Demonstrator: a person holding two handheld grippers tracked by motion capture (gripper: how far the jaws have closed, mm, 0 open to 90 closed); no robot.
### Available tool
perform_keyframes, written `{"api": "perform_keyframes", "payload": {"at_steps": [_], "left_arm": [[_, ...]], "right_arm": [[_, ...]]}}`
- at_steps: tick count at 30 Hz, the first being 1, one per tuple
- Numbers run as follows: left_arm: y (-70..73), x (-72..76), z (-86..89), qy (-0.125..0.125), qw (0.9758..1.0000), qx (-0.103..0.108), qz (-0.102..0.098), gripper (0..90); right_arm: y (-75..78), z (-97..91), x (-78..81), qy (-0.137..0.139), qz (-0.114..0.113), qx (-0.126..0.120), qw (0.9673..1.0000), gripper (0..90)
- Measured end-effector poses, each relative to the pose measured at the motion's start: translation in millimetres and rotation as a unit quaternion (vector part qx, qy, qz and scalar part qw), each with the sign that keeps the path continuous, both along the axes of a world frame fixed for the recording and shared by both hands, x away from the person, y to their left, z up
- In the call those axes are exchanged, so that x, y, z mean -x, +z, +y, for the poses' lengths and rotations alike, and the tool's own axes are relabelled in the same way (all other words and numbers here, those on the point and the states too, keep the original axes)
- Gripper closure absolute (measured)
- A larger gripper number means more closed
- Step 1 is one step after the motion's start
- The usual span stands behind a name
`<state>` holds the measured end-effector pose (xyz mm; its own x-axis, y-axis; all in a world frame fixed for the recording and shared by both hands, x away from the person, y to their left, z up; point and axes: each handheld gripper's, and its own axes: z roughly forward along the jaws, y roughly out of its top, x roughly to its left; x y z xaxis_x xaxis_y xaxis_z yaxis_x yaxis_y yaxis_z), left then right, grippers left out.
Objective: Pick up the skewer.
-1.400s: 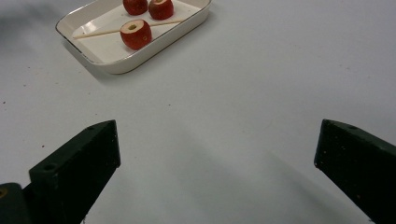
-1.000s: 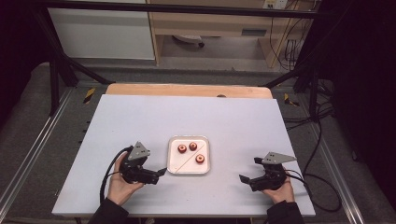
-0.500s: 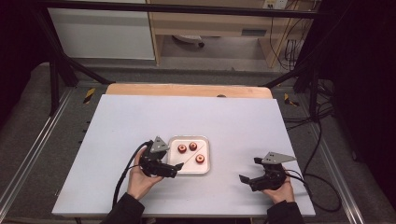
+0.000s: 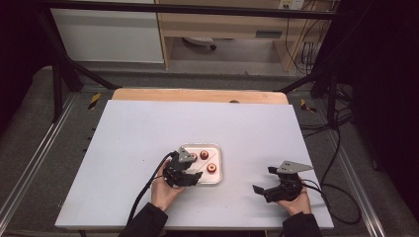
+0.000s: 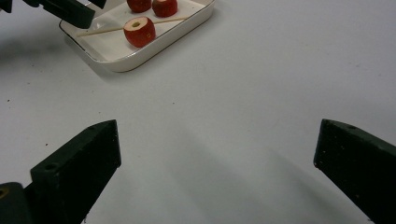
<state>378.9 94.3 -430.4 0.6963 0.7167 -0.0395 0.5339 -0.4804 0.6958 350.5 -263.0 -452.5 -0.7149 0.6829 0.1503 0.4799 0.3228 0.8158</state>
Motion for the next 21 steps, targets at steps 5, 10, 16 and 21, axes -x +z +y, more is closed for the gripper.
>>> {"api": "perform_keyframes", "payload": {"at_steps": [5, 10, 16, 21], "left_arm": [[-9.7, -0.3, -4.9, -0.003, 0.9998, -0.011, 0.015, 64.5], [-10.9, 1.0, -2.9, 0.000, 0.9998, -0.019, 0.011, 76.5], [-12.6, 3.3, -0.2, 0.000, 0.9997, -0.022, -0.002, 86.5], [-13.0, 4.8, -0.6, -0.001, 0.9996, -0.027, -0.008, 87.7]], "right_arm": [[0.0, 0.1, 0.1, 0.000, 0.001, 0.002, 1.0000, 1.2], [0.0, 0.0, 0.7, 0.000, 0.001, 0.004, 1.0000, 1.2], [-0.6, 0.8, 0.1, 0.000, 0.003, 0.003, 1.0000, 1.2], [-0.7, 1.0, -0.1, 0.000, 0.005, 0.002, 1.0000, 1.3]]}}
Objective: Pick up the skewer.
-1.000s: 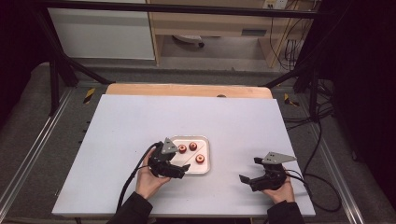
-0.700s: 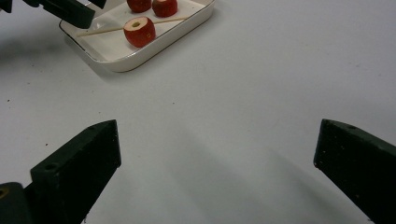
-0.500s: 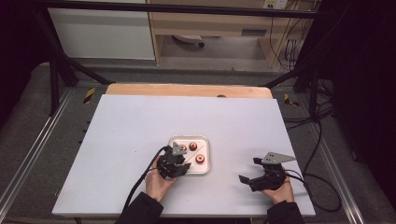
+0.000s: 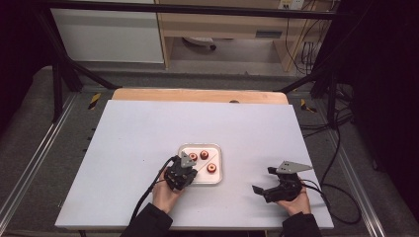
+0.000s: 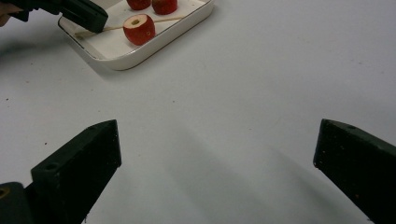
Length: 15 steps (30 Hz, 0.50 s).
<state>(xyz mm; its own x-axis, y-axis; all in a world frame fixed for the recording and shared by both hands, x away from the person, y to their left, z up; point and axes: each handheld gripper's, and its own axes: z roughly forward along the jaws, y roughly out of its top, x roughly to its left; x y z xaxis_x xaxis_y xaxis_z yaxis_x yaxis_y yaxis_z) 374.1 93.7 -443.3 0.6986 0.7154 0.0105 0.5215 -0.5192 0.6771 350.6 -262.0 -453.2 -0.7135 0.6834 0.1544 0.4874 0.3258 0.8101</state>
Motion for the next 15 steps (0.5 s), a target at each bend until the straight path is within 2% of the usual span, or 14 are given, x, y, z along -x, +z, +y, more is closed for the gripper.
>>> {"api": "perform_keyframes", "payload": {"at_steps": [6, 11, 15], "left_arm": [[-1.2, -0.2, 3.4, 0.009, 0.9998, 0.016, 0.003, 88.8], [0.0, 2.1, 10.7, 0.016, 0.9993, 0.034, -0.005, 88.8], [6.9, 6.3, 17.8, 0.010, 0.9986, 0.050, -0.014, 88.8]], "right_arm": [[-0.2, 0.5, -0.1, 0.001, 0.000, 0.001, 1.0000, 1.4], [-0.1, 0.7, -0.5, 0.001, -0.001, 0.002, 1.0000, 1.5], [4.0, 2.6, -0.8, 0.002, -0.012, 0.009, 0.9999, 2.2]]}}
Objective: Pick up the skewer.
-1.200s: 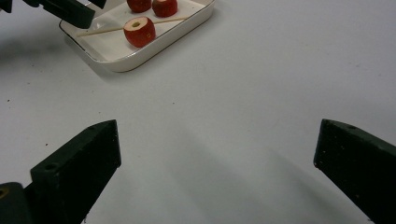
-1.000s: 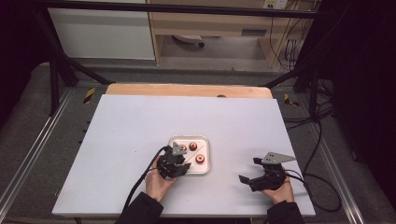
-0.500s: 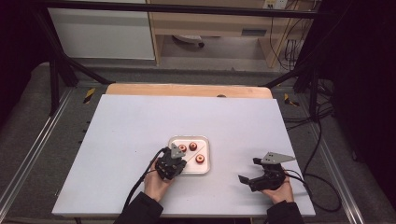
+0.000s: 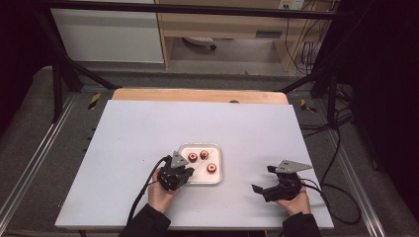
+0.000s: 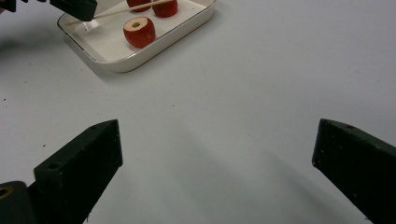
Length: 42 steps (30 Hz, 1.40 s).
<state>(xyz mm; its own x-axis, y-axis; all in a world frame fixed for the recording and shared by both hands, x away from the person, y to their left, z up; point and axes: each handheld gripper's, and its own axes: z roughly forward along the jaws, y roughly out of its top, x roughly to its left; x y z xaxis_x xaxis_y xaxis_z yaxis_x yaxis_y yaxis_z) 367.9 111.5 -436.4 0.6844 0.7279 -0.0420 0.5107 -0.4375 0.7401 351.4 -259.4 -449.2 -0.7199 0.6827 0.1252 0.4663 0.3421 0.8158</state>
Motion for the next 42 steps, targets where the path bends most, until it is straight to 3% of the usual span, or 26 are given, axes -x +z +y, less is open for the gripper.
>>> {"api": "perform_keyframes", "payload": {"at_steps": [3, 12, 16, 17, 20, 21, 22, 23, 24, 25, 26, 27, 29, 33, 34, 35, 39, 40, 41, 42], "left_arm": [[6.9, 2.2, 4.5, -0.010, 0.9999, 0.010, -0.001, 88.8], [25.9, 9.6, -4.6, -0.048, 0.9986, -0.014, -0.019, 88.9], [30.2, 12.0, -14.4, -0.065, 0.9972, -0.029, -0.022, 88.9], [30.9, 12.4, -16.8, -0.070, 0.9967, -0.034, -0.022, 88.9], [31.6, 14.1, -25.5, -0.085, 0.9950, -0.047, -0.022, 88.9], [32.1, 15.1, -29.5, -0.094, 0.9939, -0.054, -0.022, 88.8], [32.1, 15.1, -29.5, -0.094, 0.9939, -0.054, -0.022, 88.8], [32.7, 16.1, -34.1, -0.104, 0.9923, -0.063, -0.024, 88.8], [32.7, 16.1, -34.1, -0.104, 0.9923, -0.063, -0.024, 88.9], [33.1, 16.5, -36.1, -0.108, 0.9918, -0.064, -0.023, 88.8], [33.5, 16.6, -37.9, -0.114, 0.9913, -0.063, -0.021, 88.8], [34.3, 16.8, -40.1, -0.120, 0.9906, -0.063, -0.020, 88.9], [35.8, 17.3, -44.8, -0.130, 0.9891, -0.067, -0.019, 88.8], [38.3, 17.4, -50.3, -0.144, 0.9870, -0.070, -0.013, 88.9], [38.3, 17.4, -50.3, -0.144, 0.9870, -0.070, -0.013, 88.8], [39.4, 17.3, -53.1, -0.149, 0.9859, -0.076, -0.011, 88.9], [40.8, 16.9, -58.9, -0.163, 0.9832, -0.083, -0.006, 88.8], [40.8, 16.9, -58.9, -0.163, 0.9832, -0.083, -0.006, 88.8], [41.6, 17.1, -62.1, -0.170, 0.9820, -0.083, -0.004, 88.9], [41.6, 17.1, -62.1, -0.170, 0.9820, -0.083, -0.004, 88.9]], "right_arm": [[2.9, 2.7, -0.3, 0.003, -0.005, 0.006, 1.0000, 2.5], [18.9, 27.1, -0.4, 0.031, -0.040, 0.068, 0.9964, 3.2], [24.6, 42.4, 1.9, 0.053, -0.061, 0.111, 0.9906, 4.0], [24.6, 42.4, 1.9, 0.053, -0.061, 0.111, 0.9906, 4.0], [28.1, 51.8, 2.2, 0.065, -0.077, 0.140, 0.9851, 4.5], [30.1, 57.1, 2.4, 0.073, -0.083, 0.155, 0.9817, 5.2], [30.1, 57.1, 2.4, 0.073, -0.083, 0.155, 0.9817, 5.2], [31.5, 61.8, 2.5, 0.084, -0.091, 0.169, 0.9779, 6.6], [31.5, 61.8, 2.5, 0.084, -0.091, 0.169, 0.9779, 6.6], [32.4, 65.4, 2.7, 0.093, -0.099, 0.182, 0.9739, 8.0], [32.4, 65.4, 2.7, 0.093, -0.099, 0.182, 0.9739, 8.0], [32.7, 69.8, 3.5, 0.106, -0.109, 0.194, 0.9692, 9.5], [32.2, 72.8, 4.3, 0.117, -0.116, 0.203, 0.9653, 11.1], [30.7, 77.5, 7.8, 0.139, -0.137, 0.238, 0.9515, 16.0], [30.7, 77.5, 7.8, 0.139, -0.137, 0.238, 0.9515, 16.0], [30.5, 79.4, 10.3, 0.147, -0.151, 0.253, 0.9441, 18.8], [32.3, 81.5, 13.8, 0.162, -0.175, 0.279, 0.9300, 24.9], [32.3, 81.5, 13.8, 0.162, -0.175, 0.279, 0.9300, 24.9], [32.5, 82.9, 14.8, 0.172, -0.187, 0.287, 0.9234, 28.0], [32.8, 83.3, 15.2, 0.176, -0.192, 0.293, 0.9199, 29.2]]}}
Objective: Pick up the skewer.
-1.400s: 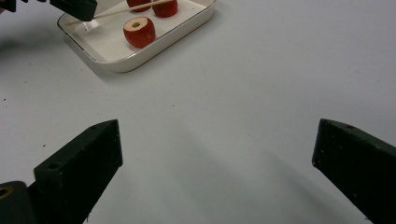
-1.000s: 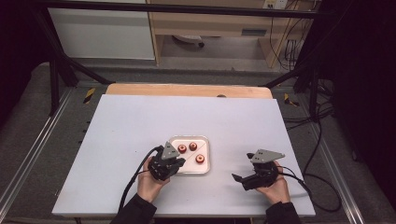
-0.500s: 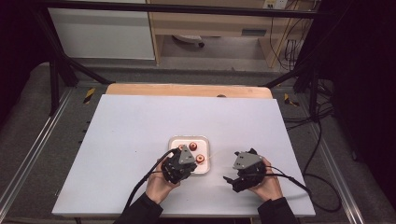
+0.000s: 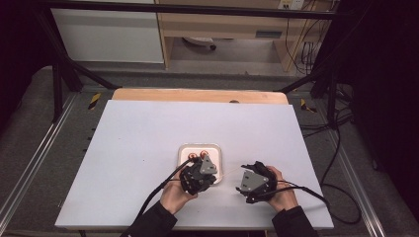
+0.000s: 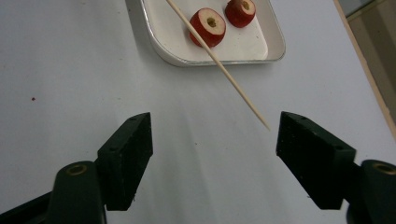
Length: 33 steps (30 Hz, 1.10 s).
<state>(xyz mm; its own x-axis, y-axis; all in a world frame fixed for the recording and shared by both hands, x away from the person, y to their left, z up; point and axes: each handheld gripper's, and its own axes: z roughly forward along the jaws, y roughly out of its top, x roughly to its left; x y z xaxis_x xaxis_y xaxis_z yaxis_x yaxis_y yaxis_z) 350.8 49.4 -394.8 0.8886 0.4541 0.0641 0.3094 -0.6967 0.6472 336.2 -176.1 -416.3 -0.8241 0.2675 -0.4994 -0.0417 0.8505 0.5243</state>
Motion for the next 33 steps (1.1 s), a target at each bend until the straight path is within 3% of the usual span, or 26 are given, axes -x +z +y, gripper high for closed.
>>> {"api": "perform_keyframes", "payload": {"at_steps": [10, 14, 20, 23, 28, 29, 32, 33], "left_arm": [[5.4, 3.6, -17.5, -0.030, 0.9995, -0.008, 0.001, 88.9], [6.0, 4.6, -20.6, -0.039, 0.9991, -0.012, 0.003, 88.8], [5.5, 4.4, -22.2, -0.051, 0.9985, -0.017, 0.007, 88.9], [4.5, 4.7, -22.7, -0.058, 0.9981, -0.020, 0.008, 88.9], [4.2, 5.1, -22.7, -0.063, 0.9977, -0.022, 0.009, 88.8], [3.5, 5.5, -22.8, -0.067, 0.9975, -0.024, 0.009, 88.8], [3.3, 5.5, -22.8, -0.068, 0.9973, -0.026, 0.008, 88.8], [3.7, 4.8, -22.4, -0.068, 0.9973, -0.025, 0.010, 88.8]], "right_arm": [[-2.0, 8.4, 5.1, 0.050, -0.048, 0.046, 0.9965, 42.8], [-4.5, 10.0, 6.6, 0.085, -0.070, 0.082, 0.9905, 54.0], [-6.5, 9.9, 7.1, 0.104, -0.092, 0.099, 0.9854, 65.0], [-8.1, 10.0, 7.2, 0.118, -0.100, 0.112, 0.9816, 74.7], [-10.3, 10.5, 8.0, 0.123, -0.107, 0.119, 0.9793, 80.4], [-11.0, 10.7, 8.6, 0.131, -0.114, 0.132, 0.9760, 83.9], [-11.7, 10.7, 9.1, 0.134, -0.121, 0.138, 0.9738, 86.7], [-12.4, 10.6, 9.9, 0.141, -0.124, 0.143, 0.9717, 88.1]]}}
